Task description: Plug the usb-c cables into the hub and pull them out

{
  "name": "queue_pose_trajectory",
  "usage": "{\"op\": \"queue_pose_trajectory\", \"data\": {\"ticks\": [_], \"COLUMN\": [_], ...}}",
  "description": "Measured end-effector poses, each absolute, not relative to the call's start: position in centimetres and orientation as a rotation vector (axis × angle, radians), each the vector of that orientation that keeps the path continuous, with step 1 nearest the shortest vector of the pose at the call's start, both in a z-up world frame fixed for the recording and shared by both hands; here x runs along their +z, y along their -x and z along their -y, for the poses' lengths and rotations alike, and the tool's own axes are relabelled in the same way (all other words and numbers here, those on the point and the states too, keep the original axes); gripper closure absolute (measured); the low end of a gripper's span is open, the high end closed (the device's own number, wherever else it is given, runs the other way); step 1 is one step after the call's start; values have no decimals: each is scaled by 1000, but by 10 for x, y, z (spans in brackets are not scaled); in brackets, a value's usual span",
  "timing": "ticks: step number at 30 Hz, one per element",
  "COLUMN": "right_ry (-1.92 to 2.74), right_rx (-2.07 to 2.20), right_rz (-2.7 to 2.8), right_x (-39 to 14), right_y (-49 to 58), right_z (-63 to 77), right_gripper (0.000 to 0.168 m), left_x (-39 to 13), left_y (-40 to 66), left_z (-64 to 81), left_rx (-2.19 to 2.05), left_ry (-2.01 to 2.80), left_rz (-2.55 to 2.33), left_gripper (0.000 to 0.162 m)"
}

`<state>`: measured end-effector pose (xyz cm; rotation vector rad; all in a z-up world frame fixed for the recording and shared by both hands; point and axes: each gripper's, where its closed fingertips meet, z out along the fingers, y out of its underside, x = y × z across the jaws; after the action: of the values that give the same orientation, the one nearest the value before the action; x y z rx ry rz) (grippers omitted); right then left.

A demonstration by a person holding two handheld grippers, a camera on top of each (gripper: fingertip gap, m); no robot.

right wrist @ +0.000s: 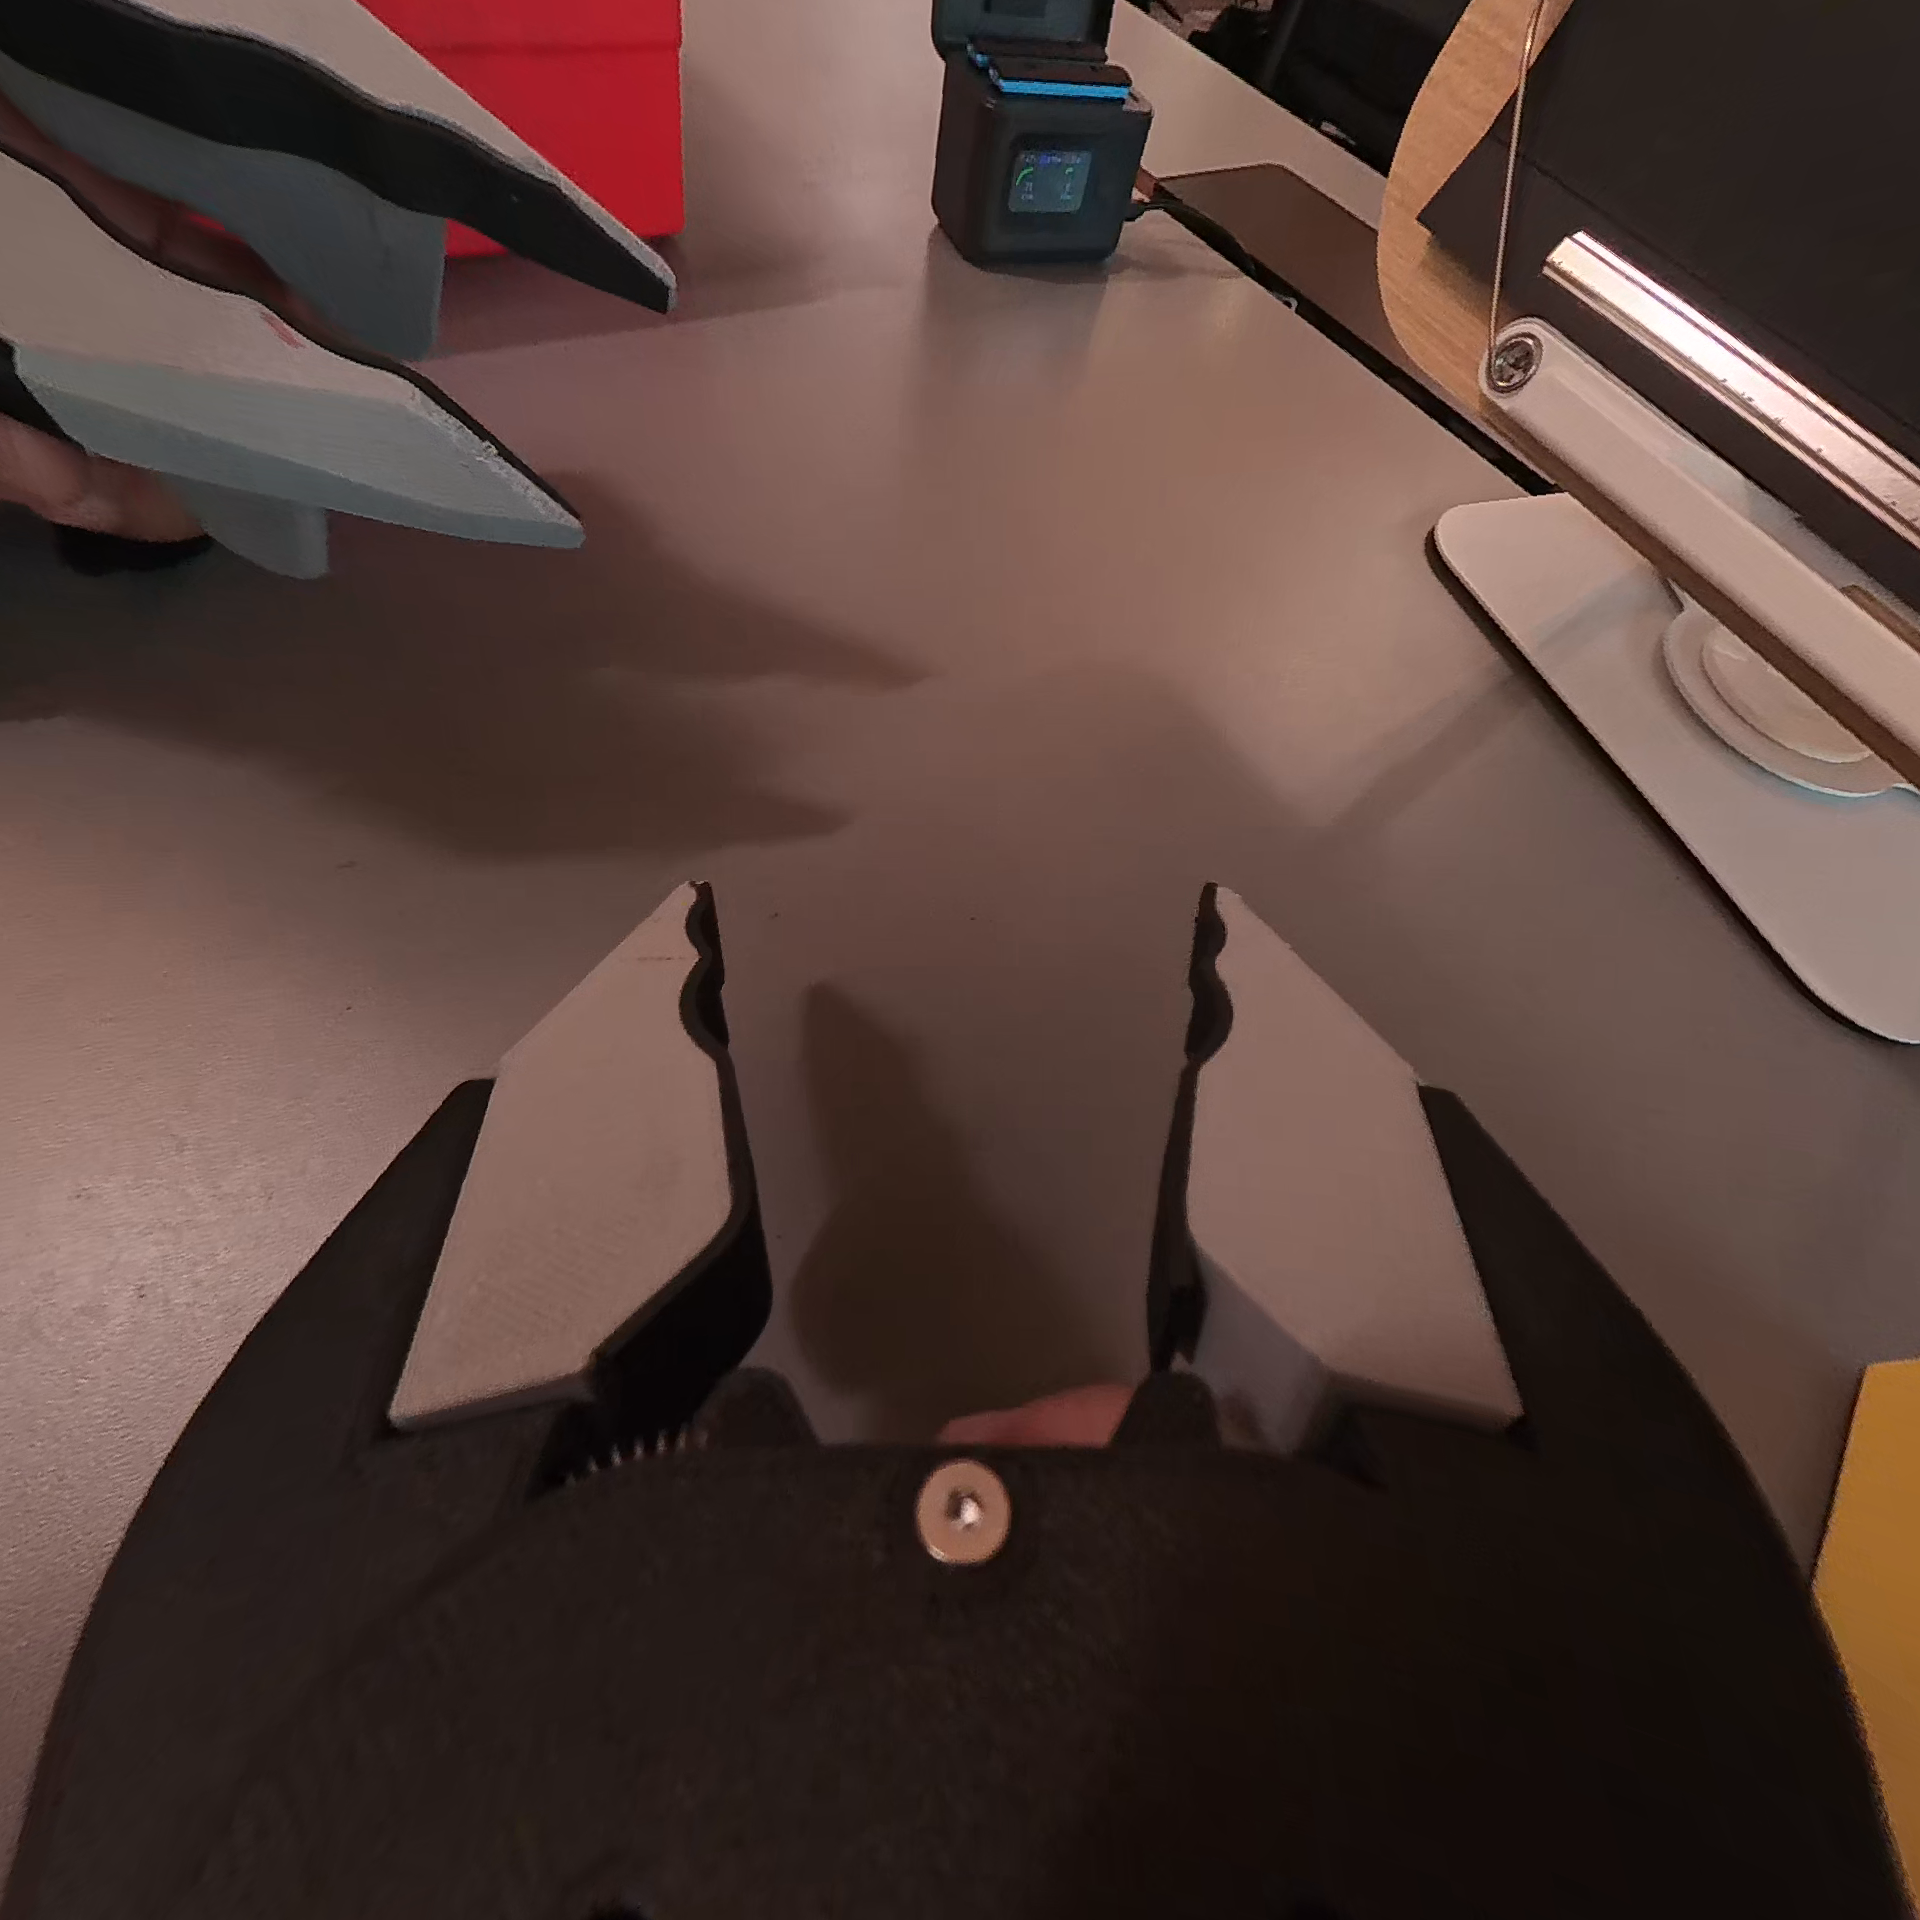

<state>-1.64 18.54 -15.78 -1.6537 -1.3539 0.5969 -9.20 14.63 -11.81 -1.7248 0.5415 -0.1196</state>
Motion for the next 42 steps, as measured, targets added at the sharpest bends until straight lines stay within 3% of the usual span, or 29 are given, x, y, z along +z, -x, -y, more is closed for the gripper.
{"op": "queue_pose_trajectory", "data": {"ticks": [8, 15, 17, 20, 24, 29, 33, 37, 41, 42], "right_ry": [1578, 1530, 1505, 1478, 1513, 1601, 1693, 1819, 1875, 1884], "right_rx": [563, 478, 490, 528, 535, 485, 356, 312, 259, 221], "right_rz": [1350, 1317, 1296, 1246, 1212, 989, 852, 816, 820, 831], "right_x": [-151, -142, -131, -111, -94, -62, -66, -99, -125, -131], "right_y": [13, 0, -8, -30, -76, -157, -208, -219, -213, -213], "right_z": [-184, -176, -162, -134, -104, -107, -127, -152, -175, -180], "right_gripper": [78, 82, 84, 91, 82, 82, 86, 83, 95, 108], "left_x": [-124, -63, -58, -64, -85, -109, -119, -125, -137, -136], "left_y": [71, 113, 142, 190, 238, 264, 256, 257, 263, 269], "left_z": [-98, -8, 14, 42, 64, 59, 37, 13, -1, -1], "left_rx": [-102, -1, 41, 105, 105, 187, 139, 201, 408, 488], "left_ry": [1820, 1784, 1810, 1847, 1891, 1912, 1945, 1969, 2025, 2023], "left_rz": [-511, -359, -297, -197, -56, 22, 5, -14, -105, -105], "left_gripper": [110, 115, 110, 104, 103, 98, 98, 108, 147, 153]}}
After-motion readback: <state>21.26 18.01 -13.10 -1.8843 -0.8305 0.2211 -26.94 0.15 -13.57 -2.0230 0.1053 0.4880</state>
